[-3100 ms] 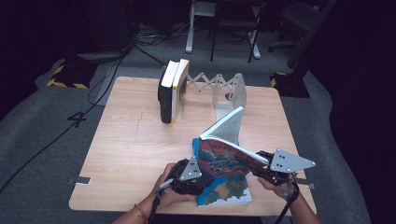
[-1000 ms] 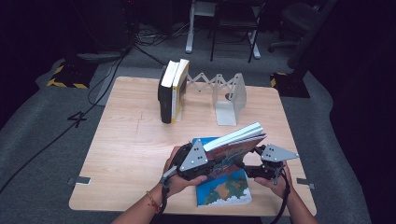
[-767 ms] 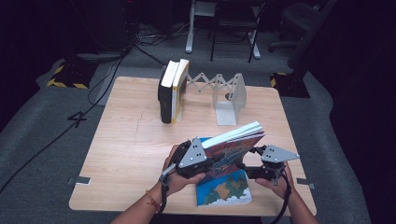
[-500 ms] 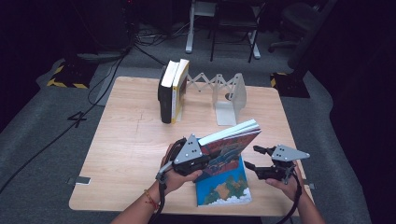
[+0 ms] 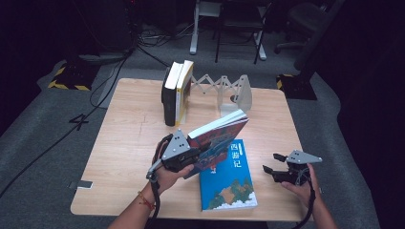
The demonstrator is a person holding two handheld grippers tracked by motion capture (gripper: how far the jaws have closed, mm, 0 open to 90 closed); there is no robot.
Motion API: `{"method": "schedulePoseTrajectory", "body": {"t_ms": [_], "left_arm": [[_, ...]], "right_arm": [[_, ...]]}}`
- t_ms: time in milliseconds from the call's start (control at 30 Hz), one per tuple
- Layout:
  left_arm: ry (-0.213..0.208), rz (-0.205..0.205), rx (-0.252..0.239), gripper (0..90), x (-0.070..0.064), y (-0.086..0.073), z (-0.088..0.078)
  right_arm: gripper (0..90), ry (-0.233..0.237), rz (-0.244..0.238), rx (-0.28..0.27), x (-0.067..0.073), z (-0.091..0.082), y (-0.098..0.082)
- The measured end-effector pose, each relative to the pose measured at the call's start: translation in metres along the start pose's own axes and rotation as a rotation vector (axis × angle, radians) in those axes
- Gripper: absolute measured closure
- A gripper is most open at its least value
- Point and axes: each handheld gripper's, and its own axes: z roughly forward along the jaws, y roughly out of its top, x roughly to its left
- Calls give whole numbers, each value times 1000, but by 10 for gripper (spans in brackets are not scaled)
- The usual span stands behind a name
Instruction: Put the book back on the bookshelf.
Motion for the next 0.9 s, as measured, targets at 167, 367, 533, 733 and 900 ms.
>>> {"method": "schedulePoseTrajectory", "body": {"t_ms": [167,367,533,733,900], "left_arm": [[56,-13,2,740,13,-2,-10],[116,-46,-8,741,28,-6,-20],[164,-59,-9,741,38,-8,-24],[217,-48,-4,741,45,-3,-19],[257,-80,-4,741,57,-2,-5]], "right_arm": [[305,-11,12,9,-3,2,-3],[304,-12,12,22,-3,4,-5],[303,-15,14,25,-3,5,-5],[304,-13,26,25,-4,6,-6],[305,-12,17,40,-3,9,-7]]}}
